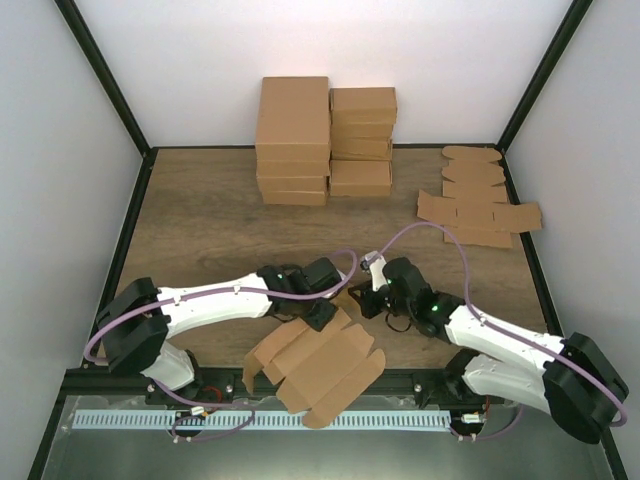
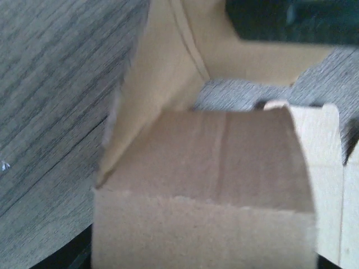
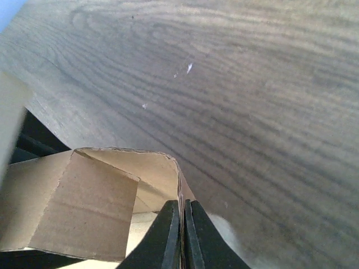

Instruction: Fold the paper box

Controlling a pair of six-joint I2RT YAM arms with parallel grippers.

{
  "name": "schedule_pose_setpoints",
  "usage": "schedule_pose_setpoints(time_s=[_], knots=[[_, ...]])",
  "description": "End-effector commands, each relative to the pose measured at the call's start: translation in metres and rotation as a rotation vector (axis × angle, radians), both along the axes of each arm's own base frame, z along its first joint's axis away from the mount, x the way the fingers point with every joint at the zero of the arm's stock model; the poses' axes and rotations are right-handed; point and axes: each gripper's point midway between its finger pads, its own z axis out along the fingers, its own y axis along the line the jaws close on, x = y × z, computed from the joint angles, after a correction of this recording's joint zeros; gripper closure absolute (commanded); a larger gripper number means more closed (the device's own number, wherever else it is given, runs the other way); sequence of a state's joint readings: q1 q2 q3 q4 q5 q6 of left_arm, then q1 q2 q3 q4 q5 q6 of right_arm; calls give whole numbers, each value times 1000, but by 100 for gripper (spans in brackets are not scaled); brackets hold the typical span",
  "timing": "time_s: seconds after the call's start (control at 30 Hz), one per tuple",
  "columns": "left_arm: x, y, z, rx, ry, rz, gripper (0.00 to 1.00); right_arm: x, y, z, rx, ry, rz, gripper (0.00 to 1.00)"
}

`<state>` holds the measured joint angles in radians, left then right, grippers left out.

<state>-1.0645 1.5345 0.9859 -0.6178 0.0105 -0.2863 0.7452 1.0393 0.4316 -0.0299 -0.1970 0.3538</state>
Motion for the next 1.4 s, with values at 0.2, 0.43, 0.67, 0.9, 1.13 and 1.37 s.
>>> schedule_pose_setpoints(time_s=[0.2, 0.43, 0.67, 0.9, 1.13, 1.37], knots=[[7, -9, 10, 4, -104, 71, 47, -19, -7, -9, -2, 44, -139, 95], [-4, -19, 12, -13, -96, 40, 41, -21, -14, -14, -12, 38, -190, 95], [-22, -34, 46, -160, -22, -33, 17, -11, -15, 0, -16, -84, -179, 95], [-1, -11, 94, -306, -30, 14, 5, -4, -11, 20, 29, -205, -157, 93], [42, 33, 137, -431, -57, 162, 4, 14, -1, 35, 51, -355, -156, 94], [87, 94, 132, -508, 6, 332, 6, 36, 12, 40, 43, -477, -181, 95]])
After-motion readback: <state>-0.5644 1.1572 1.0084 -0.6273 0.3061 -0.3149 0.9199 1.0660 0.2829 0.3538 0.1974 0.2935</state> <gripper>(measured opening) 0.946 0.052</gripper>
